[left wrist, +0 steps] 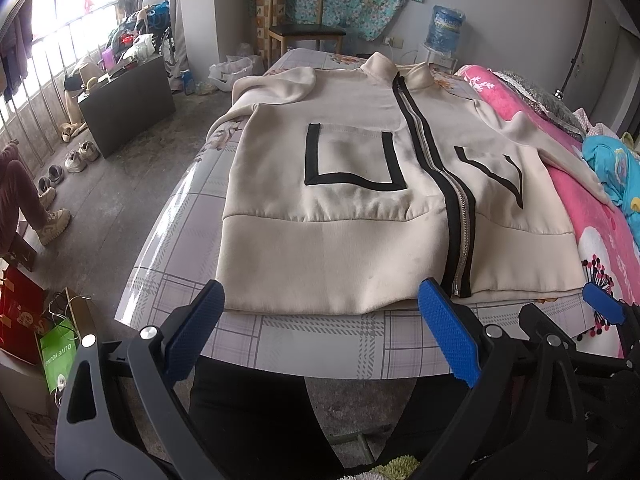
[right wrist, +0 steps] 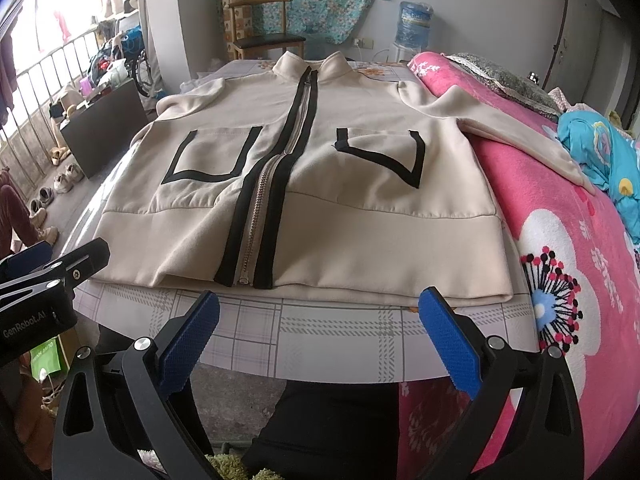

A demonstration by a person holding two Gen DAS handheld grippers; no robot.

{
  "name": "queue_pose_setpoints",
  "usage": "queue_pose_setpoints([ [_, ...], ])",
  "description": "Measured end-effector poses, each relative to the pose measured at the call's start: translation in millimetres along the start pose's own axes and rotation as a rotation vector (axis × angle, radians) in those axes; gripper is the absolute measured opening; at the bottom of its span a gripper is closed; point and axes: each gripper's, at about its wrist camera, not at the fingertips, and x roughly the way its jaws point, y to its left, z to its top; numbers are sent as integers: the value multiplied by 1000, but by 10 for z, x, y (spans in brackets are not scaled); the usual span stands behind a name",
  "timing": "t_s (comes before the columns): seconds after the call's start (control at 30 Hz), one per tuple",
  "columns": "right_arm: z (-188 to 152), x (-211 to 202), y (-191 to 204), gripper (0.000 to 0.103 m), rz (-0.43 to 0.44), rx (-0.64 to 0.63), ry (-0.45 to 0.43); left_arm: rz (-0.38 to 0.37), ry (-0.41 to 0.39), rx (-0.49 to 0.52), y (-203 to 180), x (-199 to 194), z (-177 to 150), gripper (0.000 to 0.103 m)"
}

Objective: Fold large clothes

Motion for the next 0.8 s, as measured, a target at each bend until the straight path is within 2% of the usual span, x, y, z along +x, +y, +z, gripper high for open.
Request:
queue_pose_setpoints([
  [0.6,15,29,-3,97,-3,-2,3,4,-4,-5,2,-11,6,94],
  [0.8,58,117,-58,97,-3,7,5,16,2,-12,26,104,22,94],
])
